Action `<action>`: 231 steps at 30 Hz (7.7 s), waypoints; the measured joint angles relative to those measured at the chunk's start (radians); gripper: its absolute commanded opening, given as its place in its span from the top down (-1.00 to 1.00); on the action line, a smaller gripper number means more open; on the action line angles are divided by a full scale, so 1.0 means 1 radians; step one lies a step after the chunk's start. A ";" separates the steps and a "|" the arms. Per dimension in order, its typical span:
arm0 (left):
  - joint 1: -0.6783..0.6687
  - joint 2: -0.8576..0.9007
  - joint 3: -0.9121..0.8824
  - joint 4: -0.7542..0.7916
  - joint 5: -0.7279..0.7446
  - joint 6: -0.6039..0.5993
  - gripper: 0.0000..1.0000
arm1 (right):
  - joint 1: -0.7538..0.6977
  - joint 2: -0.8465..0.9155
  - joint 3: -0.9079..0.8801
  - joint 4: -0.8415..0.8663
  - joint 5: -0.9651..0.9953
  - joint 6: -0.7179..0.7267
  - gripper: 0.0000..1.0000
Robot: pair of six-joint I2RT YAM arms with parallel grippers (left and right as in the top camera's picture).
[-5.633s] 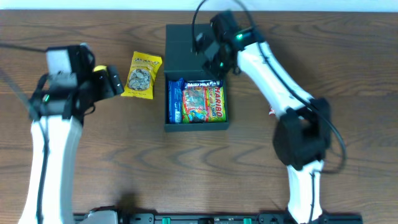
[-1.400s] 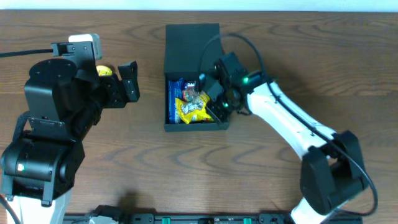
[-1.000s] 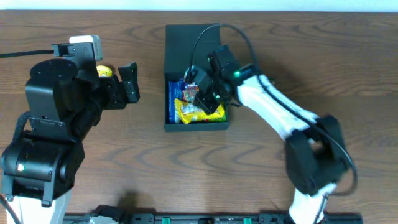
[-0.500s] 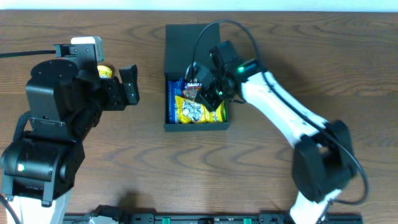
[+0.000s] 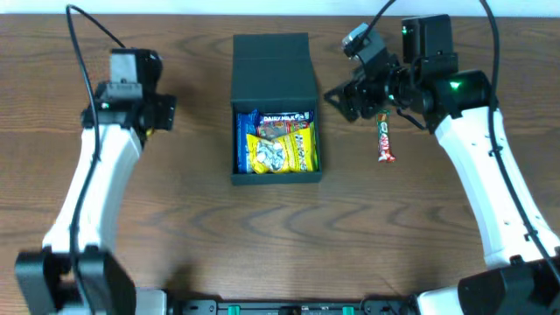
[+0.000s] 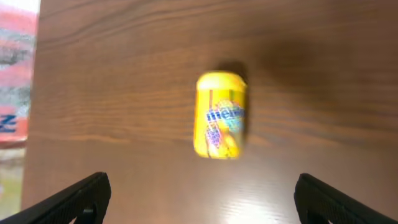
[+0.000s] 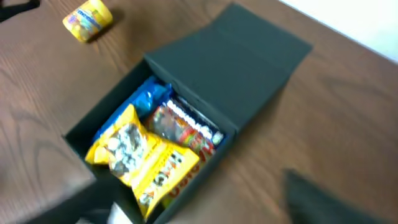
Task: Pack container
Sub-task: 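Grasp the yellow Mentos bottle with the left gripper, then place the Mentos bottle into the box and withdraw left gripper, then move right gripper toward the Milo bar and grasp it, then lower the Milo bar into the box with right gripper and release, then push the box lid closed with both grippers from the sides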
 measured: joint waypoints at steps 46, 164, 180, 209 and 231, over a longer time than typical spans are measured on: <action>-0.075 0.385 0.557 -0.203 0.390 0.250 0.88 | -0.087 0.000 0.000 -0.087 -0.053 -0.074 -0.99; -0.082 -0.118 0.444 -0.317 0.231 -0.154 0.30 | 0.371 0.441 0.128 0.269 0.779 -0.378 0.90; -0.068 0.386 0.444 -0.178 0.595 -0.472 0.88 | -0.125 0.454 0.129 0.138 0.250 0.379 0.97; -0.056 0.719 0.443 0.274 0.971 -1.009 0.88 | -0.072 0.708 0.125 0.502 -0.357 0.575 0.97; -0.026 0.581 0.496 0.305 1.225 -0.798 0.88 | -0.098 0.558 0.122 0.654 -0.631 0.499 0.97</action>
